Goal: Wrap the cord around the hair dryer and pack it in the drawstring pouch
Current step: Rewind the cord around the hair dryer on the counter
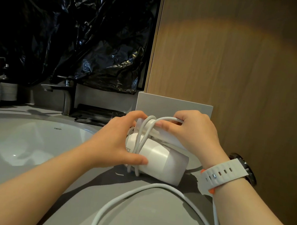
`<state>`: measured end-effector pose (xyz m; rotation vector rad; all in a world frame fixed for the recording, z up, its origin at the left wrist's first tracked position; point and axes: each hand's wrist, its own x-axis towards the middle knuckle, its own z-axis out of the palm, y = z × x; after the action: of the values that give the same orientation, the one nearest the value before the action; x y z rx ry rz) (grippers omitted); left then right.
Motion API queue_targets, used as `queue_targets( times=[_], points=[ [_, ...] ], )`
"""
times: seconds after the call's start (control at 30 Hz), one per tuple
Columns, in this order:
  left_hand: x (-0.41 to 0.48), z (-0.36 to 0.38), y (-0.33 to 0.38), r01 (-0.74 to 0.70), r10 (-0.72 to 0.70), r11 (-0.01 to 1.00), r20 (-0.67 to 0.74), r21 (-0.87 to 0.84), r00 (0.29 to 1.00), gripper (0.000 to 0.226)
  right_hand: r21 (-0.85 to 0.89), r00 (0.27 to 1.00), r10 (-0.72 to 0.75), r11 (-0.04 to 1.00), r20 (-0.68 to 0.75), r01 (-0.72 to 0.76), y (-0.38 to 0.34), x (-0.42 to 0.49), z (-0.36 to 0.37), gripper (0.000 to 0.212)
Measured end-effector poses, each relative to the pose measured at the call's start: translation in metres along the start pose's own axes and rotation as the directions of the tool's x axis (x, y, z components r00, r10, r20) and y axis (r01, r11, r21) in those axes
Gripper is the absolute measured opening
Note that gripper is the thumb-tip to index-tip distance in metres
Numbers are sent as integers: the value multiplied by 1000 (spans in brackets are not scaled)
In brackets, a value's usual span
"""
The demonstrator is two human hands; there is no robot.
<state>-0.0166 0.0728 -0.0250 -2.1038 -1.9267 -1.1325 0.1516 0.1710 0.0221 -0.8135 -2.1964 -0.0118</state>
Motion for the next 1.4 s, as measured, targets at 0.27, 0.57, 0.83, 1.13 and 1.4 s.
queue_targets(
  times=[0.27, 0.57, 0.83, 1.13, 1.4],
  points=[
    [12, 0, 10, 60, -61, 998, -78, -21, 995, 74, 38, 1000, -29, 999, -3, 29, -3, 0, -3, 59],
    [6, -6, 10, -10, 7, 999, -79, -34, 997, 49, 428, 973, -99, 904, 210, -1, -2, -3, -28, 16],
    [0, -10, 11, -44, 24, 929, -59, -369, 998, 47, 538, 917, -52, 822, 394, -185, 9, -4, -23, 9],
    [-3, -13, 1, -32, -31, 879, -124, -476, 992, 42, 657, 902, -17, 691, 432, -302, 23, -7, -17, 10],
    [-6, -20, 0, -51, -3, 870, -110, -490, 994, 41, 631, 803, 47, 593, 594, -501, 37, -9, -12, 18]
  ],
)
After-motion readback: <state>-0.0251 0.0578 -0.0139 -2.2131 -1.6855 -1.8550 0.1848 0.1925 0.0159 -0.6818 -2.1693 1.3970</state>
